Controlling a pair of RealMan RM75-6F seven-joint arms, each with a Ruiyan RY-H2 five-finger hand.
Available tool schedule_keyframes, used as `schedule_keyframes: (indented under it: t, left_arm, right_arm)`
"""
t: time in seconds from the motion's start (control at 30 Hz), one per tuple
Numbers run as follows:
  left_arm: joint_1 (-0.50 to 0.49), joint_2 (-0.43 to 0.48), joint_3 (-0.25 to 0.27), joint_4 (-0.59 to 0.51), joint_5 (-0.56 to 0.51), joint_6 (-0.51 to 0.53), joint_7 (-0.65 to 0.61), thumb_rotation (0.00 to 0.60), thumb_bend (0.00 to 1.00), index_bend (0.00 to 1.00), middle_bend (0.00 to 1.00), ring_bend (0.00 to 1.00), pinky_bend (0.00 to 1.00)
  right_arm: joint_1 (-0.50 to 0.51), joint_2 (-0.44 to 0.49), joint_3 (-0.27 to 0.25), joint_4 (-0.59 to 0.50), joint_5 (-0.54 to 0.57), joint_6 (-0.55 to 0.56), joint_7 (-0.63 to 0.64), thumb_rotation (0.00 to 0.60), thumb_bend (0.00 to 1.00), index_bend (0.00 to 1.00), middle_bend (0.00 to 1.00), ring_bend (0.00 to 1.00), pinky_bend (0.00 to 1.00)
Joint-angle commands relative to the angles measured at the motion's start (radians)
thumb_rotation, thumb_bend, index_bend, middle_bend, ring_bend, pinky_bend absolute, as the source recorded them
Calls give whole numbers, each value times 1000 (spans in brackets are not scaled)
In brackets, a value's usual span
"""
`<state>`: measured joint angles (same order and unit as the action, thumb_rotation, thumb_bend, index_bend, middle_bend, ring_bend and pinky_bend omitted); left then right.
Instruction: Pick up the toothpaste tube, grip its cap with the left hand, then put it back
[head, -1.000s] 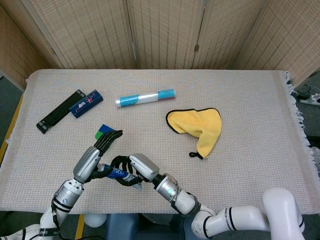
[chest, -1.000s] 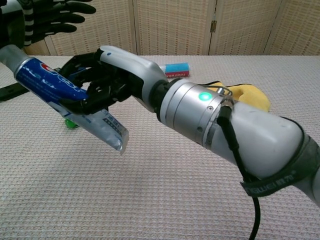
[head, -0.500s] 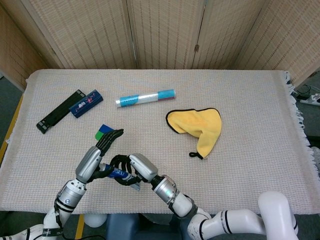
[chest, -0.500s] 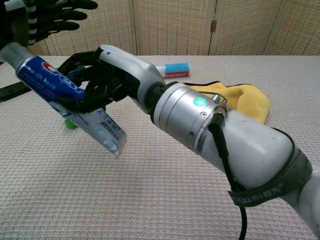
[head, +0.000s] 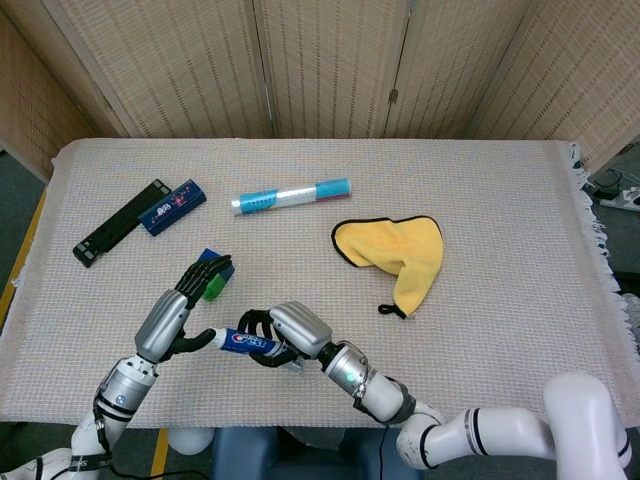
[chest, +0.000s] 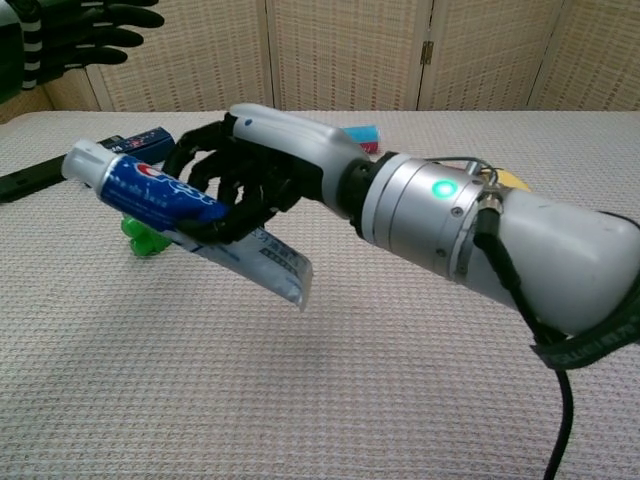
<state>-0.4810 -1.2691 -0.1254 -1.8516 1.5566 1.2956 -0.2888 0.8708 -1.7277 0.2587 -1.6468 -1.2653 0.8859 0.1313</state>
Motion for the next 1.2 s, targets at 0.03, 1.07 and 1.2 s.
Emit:
schedule_keyframes:
  t: [0.03, 1.07, 1.2]
  left_arm:
    - [11, 20, 6, 22, -6, 5, -8, 0, 146, 68, 76, 20, 0]
    - [103, 118, 6, 151, -163, 19, 125, 79, 270, 69, 62, 26, 0]
    - [134, 131, -9, 169, -201, 54, 128, 402, 408, 82, 63, 50, 0]
  right_arm:
    - [26, 93, -40, -12, 48, -82, -129, 600, 822, 757, 641, 750, 646]
    - [-79, 461, -148, -234, 216, 137, -387, 600, 513, 13, 114, 244, 207]
    - [-199, 574, -195, -277, 98, 291, -368, 600, 512, 120, 192, 296, 215]
